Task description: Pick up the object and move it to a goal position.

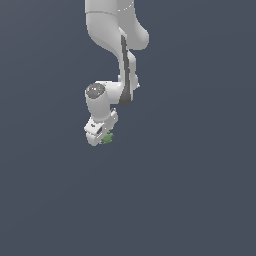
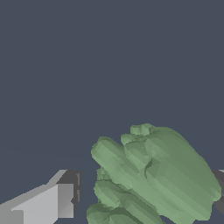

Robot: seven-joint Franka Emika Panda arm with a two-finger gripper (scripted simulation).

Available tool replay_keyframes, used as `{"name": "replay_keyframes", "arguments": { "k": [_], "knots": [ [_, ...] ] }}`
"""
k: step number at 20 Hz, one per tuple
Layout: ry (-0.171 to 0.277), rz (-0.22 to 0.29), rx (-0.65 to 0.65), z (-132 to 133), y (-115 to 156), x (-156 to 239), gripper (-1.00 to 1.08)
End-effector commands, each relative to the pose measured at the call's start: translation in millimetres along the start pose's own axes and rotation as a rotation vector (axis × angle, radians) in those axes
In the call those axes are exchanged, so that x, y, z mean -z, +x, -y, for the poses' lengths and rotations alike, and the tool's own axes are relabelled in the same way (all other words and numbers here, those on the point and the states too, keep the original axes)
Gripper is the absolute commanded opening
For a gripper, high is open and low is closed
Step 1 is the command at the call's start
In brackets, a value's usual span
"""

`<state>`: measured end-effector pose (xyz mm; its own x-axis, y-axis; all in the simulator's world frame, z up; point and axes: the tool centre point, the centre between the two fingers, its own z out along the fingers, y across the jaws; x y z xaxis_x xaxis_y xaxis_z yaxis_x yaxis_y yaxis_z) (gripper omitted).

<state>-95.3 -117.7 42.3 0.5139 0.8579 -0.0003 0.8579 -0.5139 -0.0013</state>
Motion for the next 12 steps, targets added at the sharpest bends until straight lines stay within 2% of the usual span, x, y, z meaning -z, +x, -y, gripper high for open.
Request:
{"name": "replay_keyframes", "arguments": {
  "k": [1,2,12],
  "knots": [
    [-0.001,0.0,0.0,-0.6,0.2,-2.4,1.0],
    [-0.001,0.0,0.0,-0.6,0.2,-2.4,-1.0],
    [-0.004,-0.001,0.0,-1.5,0.4,-1.1,-1.0]
  ]
}}
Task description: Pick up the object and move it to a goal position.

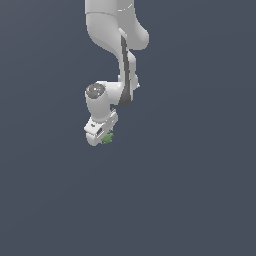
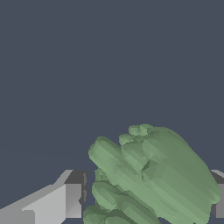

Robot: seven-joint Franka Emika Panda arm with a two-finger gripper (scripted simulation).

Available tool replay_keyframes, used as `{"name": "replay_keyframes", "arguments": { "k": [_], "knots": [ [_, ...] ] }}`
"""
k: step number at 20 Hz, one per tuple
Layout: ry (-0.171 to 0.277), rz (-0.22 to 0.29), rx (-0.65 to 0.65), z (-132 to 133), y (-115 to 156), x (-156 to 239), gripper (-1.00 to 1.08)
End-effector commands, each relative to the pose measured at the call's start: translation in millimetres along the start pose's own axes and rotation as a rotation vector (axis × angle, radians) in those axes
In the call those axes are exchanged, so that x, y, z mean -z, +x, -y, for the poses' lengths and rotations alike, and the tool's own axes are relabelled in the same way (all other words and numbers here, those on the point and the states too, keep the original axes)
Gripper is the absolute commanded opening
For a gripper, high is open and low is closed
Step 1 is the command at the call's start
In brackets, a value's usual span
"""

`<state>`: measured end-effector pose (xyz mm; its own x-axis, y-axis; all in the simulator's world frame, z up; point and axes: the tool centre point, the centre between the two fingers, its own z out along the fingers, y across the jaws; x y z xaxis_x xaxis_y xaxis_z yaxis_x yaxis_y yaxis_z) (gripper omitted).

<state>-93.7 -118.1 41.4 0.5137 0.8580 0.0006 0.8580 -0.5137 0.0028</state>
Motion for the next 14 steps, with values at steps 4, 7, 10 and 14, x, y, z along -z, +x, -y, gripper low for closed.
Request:
{"name": "replay_keyframes", "arguments": {
  "k": [4,7,10,14],
  "knots": [
    [0.0,0.0,0.0,3,5,2,-1.0],
    [0.0,0.0,0.0,8,16,6,-1.0],
    [0.0,0.0,0.0,16,33,12,-1.0],
    [0.001,0.001,0.0,30,64,23,-1.0]
  ]
}}
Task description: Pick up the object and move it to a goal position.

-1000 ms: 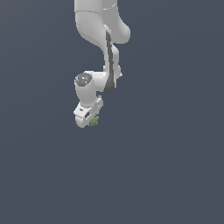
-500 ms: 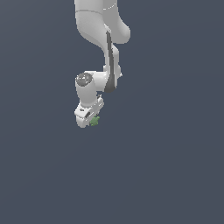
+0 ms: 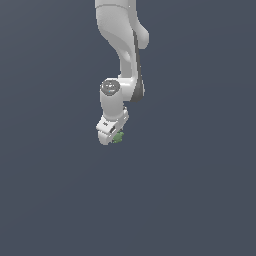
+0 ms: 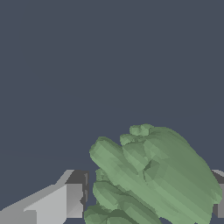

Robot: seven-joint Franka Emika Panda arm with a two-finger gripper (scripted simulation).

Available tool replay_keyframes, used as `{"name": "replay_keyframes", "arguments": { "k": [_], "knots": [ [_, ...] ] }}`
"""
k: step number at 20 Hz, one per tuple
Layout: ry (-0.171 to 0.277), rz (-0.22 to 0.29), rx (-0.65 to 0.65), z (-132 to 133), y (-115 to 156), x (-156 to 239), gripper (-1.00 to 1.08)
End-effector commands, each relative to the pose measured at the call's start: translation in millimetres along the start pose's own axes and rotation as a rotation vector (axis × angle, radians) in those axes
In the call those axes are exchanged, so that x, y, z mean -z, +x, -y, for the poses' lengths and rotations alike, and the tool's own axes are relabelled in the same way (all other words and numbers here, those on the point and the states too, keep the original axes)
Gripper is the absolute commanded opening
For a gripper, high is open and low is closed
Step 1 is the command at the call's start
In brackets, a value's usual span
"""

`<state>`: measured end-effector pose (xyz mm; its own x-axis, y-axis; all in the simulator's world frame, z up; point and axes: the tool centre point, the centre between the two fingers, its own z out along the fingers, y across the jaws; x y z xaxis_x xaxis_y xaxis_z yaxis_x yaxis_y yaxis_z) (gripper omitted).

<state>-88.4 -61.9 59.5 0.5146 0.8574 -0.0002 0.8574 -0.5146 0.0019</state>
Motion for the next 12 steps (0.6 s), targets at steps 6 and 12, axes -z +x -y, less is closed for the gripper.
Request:
{"name": "replay_keyframes", "arguments": {
  "k": [6,12],
  "knots": [
    [0.0,0.0,0.001,36,77,28,-1.0],
    [0.001,0.0,0.001,66,147,53,-1.0]
  ]
}}
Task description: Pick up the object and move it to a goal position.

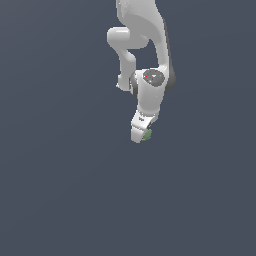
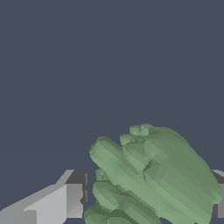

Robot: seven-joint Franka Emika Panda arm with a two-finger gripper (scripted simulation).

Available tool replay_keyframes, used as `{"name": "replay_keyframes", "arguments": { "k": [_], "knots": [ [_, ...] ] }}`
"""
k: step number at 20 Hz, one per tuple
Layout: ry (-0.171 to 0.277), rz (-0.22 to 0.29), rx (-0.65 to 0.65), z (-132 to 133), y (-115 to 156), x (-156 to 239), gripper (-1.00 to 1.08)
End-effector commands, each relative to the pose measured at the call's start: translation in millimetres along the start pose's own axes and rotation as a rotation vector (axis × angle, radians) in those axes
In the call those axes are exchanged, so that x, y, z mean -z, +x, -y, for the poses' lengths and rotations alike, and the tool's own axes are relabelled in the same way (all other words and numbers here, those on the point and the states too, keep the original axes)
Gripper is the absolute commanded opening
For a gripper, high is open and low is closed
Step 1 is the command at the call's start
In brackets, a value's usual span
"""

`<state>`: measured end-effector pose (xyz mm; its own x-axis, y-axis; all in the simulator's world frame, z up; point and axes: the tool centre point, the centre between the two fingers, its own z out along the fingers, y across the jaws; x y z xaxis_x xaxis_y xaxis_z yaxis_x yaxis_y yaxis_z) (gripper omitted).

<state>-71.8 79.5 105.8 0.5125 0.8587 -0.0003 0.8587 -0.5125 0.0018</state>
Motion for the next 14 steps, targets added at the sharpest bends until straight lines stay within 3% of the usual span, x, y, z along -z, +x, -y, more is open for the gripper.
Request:
{"name": "replay_keyframes", "arguments": {
  "k": [1,8,14],
  "knots": [
    [0.0,0.0,-0.001,12,28,10,-1.0],
    [0.001,0.0,-0.002,35,85,30,-1.0],
    [0.002,0.0,-0.002,42,108,38,-1.0]
  ]
}}
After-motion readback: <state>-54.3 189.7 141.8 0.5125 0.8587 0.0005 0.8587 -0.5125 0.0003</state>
